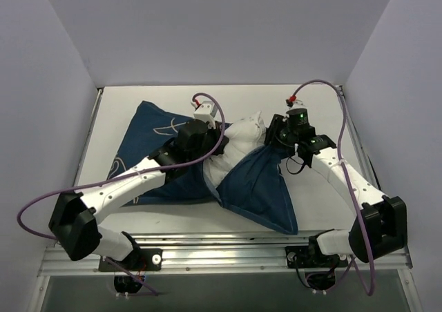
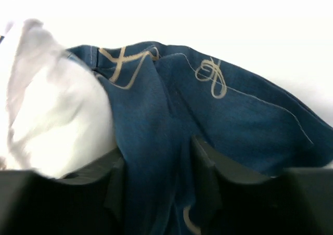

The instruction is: Remove the pillowcase from the pillow

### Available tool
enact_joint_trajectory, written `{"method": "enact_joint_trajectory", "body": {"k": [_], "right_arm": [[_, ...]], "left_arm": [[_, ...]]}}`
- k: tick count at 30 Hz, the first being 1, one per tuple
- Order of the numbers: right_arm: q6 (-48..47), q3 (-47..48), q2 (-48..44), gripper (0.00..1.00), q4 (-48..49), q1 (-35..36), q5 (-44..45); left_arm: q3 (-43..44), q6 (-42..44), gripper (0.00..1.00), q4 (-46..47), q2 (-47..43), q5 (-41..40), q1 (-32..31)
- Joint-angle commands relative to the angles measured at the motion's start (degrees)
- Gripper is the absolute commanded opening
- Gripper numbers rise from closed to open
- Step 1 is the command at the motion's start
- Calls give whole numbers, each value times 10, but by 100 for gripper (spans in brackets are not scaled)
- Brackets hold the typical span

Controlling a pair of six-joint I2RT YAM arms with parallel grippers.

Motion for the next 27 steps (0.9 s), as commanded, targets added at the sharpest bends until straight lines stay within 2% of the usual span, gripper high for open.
{"method": "enact_joint_trajectory", "body": {"k": [1, 2, 4, 7, 8, 9, 13, 18, 25, 27], "right_arm": [[-41, 70, -11, 40, -87, 0, 170], [-36, 80, -20, 49, -98, 6, 180], [-19, 97, -31, 55, -126, 30, 213], [9, 99, -50, 72, -160, 74, 275], [14, 99, -59, 81, -165, 84, 290], [21, 98, -62, 83, -170, 92, 300], [69, 86, -81, 80, -174, 137, 289], [159, 51, -66, 77, -144, 234, 305], [224, 33, -16, 76, -91, 273, 346], [230, 26, 3, 73, -81, 275, 345]], "left_arm": [[91, 33, 2, 8, 65, -60, 33], [119, 35, 2, 6, 95, -55, 34], [138, 31, 2, 2, 120, -42, 34], [162, 19, 2, -2, 154, -34, 34], [166, 15, 2, -2, 169, -31, 34], [175, 10, 2, -5, 176, -34, 33], [192, -12, 2, -22, 200, -40, 33], [201, -20, 2, -27, 214, -46, 33], [201, -22, 2, -35, 213, -43, 33], [200, -20, 2, -37, 213, -46, 33]]}}
